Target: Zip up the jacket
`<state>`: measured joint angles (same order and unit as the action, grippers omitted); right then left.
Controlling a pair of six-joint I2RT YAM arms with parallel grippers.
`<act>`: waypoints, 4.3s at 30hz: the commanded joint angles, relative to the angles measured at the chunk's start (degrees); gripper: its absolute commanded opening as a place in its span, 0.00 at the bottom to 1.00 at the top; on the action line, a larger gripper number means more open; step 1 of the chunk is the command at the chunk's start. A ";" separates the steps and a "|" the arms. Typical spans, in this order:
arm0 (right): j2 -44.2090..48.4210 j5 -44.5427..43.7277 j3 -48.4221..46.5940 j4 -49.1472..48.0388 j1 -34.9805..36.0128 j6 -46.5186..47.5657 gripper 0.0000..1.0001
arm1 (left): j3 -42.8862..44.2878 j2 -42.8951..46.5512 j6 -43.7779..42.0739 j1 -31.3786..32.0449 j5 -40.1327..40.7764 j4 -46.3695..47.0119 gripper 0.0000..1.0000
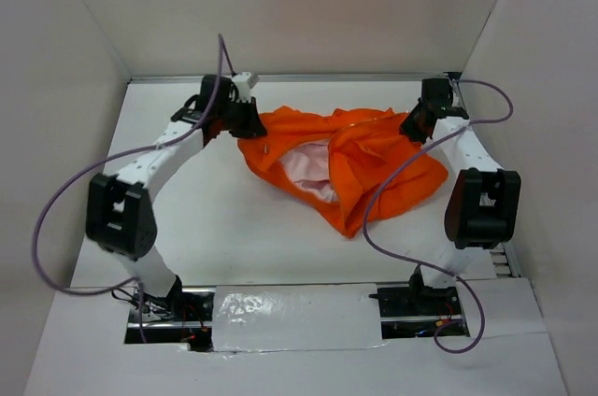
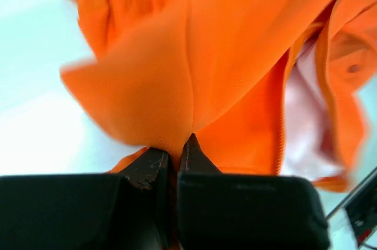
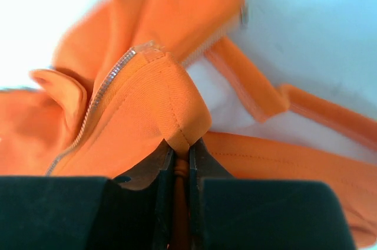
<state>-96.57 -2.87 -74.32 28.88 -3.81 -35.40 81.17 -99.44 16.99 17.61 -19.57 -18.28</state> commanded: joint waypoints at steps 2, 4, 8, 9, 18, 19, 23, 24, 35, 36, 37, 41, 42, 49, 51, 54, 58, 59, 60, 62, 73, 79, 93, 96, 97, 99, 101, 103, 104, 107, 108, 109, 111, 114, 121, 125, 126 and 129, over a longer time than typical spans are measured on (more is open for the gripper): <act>9.20 -5.38 -9.08 0.82 1.88 4.90 0.00 | -5.04 13.55 3.22 -0.91 6.38 1.06 0.00; 11.74 -5.21 -8.39 0.82 2.32 4.99 0.00 | -9.17 18.56 6.53 -0.99 8.05 -0.34 0.00; 12.82 -3.63 -4.96 1.61 2.41 5.60 0.00 | -17.07 24.02 14.19 -2.05 8.33 -3.59 0.00; 12.38 -4.33 -4.69 1.79 2.41 5.60 0.00 | -18.22 24.29 17.34 -2.14 8.50 -4.73 0.00; 0.96 -3.28 -8.73 3.64 3.55 9.47 0.22 | -23.86 21.92 20.90 -2.14 9.74 -7.91 0.57; 1.04 -3.63 -8.21 3.03 5.20 9.47 0.39 | -23.77 21.66 20.89 -1.96 9.29 -8.17 0.90; 1.83 -4.16 -7.24 2.58 6.19 9.47 0.58 | -24.21 22.09 19.75 -1.87 6.39 -6.33 0.99; 2.18 -4.51 -7.32 3.02 6.19 9.12 0.62 | -24.21 22.27 19.48 -1.96 6.30 -6.15 0.99; 9.03 -3.02 -0.47 2.32 5.05 10.52 0.71 | -18.94 16.21 14.48 -2.84 6.21 -3.34 0.99; 9.91 -2.75 0.23 2.06 4.96 10.44 0.71 | -17.98 15.34 14.47 -2.93 6.65 -3.51 0.99; 10.52 -2.49 1.45 1.36 4.96 10.70 0.71 | -17.45 13.67 14.12 -3.02 7.00 -3.43 0.99; 12.28 -2.75 2.69 1.52 4.78 10.09 0.72 | -14.38 10.50 12.63 -3.19 3.85 -1.76 0.99; 12.37 -2.40 3.22 1.27 4.61 10.17 0.72 | -13.59 9.54 12.45 -3.10 3.41 -0.89 0.99; 13.87 -0.64 5.94 0.56 4.34 10.35 0.72 | -9.45 5.13 9.47 -3.28 3.40 -0.88 0.99; 14.31 -1.34 7.26 -0.14 4.25 9.83 0.73 | -8.49 4.00 8.85 -3.45 0.96 0.35 0.99; 13.61 0.76 7.27 -1.02 1.63 9.73 0.73 | -5.68 0.84 8.14 -3.54 -3.00 0.36 0.99; 11.24 2.61 5.07 -1.55 1.26 10.44 0.74 | -5.49 -1.63 7.97 -2.84 -5.03 -0.27 0.99; 10.62 2.61 4.20 -1.90 1.27 10.35 0.74 | -7.15 -1.64 7.97 -2.84 -5.47 0.26 0.99; 9.23 2.61 3.84 -2.16 1.18 10.17 0.74 | -7.86 -1.72 7.97 -2.84 -6.52 0.87 0.99; 7.55 4.37 2.09 -2.60 1.18 10.17 0.74 | -8.31 -2.51 7.79 -2.75 -7.58 1.93 0.99; -5.20 4.63 1.63 -3.47 1.97 10.97 0.85 | -8.82 -6.04 6.56 -2.40 -16.89 3.07 0.00; 4.34 -0.79 7.17 -4.54 5.20 8.95 0.87 | -17.86 3.18 9.71 -2.23 -16.82 5.89 0.00; 39.79 4.26 33.09 1.80 20.94 5.33 0.93 | -33.08 25.60 21.67 -1.70 0.32 -2.11 0.99; 41.03 7.70 37.14 -0.31 25.95 4.20 0.93 | -37.82 27.45 24.04 -1.70 2.17 -2.11 0.99; 40.51 6.93 37.67 -0.49 26.92 3.33 0.92 | -38.79 27.63 24.31 -1.70 2.26 -2.19 0.99; 38.23 4.12 38.38 -0.15 29.11 0.70 0.78 | -40.82 28.24 24.93 -1.70 2.52 -2.81 0.99; 37.17 -3.52 35.85 4.04 30.26 -1.07 0.25 | -41.96 29.38 25.45 -1.70 2.70 -3.07 0.99; 37.95 -12.01 30.68 11.06 33.24 -4.66 0.00 | -42.67 31.14 25.63 -1.70 2.78 -3.08 0.99; 38.82 -13.81 28.73 13.11 34.65 -5.03 0.00 | -43.10 31.67 26.07 -1.61 2.70 -2.81 0.99; 40.41 -16.12 20.64 19.69 40.80 -5.56 0.00 | -44.42 33.25 26.33 -1.70 2.35 -1.50 0.99; 39.02 -15.85 18.71 21.20 43.95 -5.65 0.00 | -44.78 33.34 26.42 -1.70 2.09 -1.41 0.99; 37.79 -16.80 15.47 23.39 45.89 -6.34 0.00 | -44.87 33.43 26.60 -1.87 2.17 -1.40 0.99; 31.47 -18.30 13.08 24.81 50.37 -7.49 0.00 | -44.96 33.34 26.95 -1.87 2.26 -1.84 0.99; 17.34 -20.84 6.23 28.68 57.23 -11.52 0.02 | -44.95 33.61 28.00 -1.87 3.14 -2.63 0.99; -5.20 -16.30 -9.70 20.20 66.56 -5.66 0.42 | -45.39 35.45 29.41 -3.63 3.23 -2.46 0.99; -0.38 -7.86 -5.23 10.77 66.31 -1.26 0.74 | -44.87 34.40 28.36 -4.51 2.44 -1.67 0.99; 1.55 -5.85 -1.56 9.36 65.61 -1.43 0.75 | -44.61 33.70 28.01 -4.68 1.91 -1.41 0.99; 11.29 -1.70 8.12 4.01 61.05 -3.18 0.77 | -43.90 31.50 26.60 -4.77 0.85 -0.79 0.99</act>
<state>-94.54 -9.78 -71.81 39.81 61.23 -38.48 36.21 -66.26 44.99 13.17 -16.97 -20.58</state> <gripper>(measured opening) 0.763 0.993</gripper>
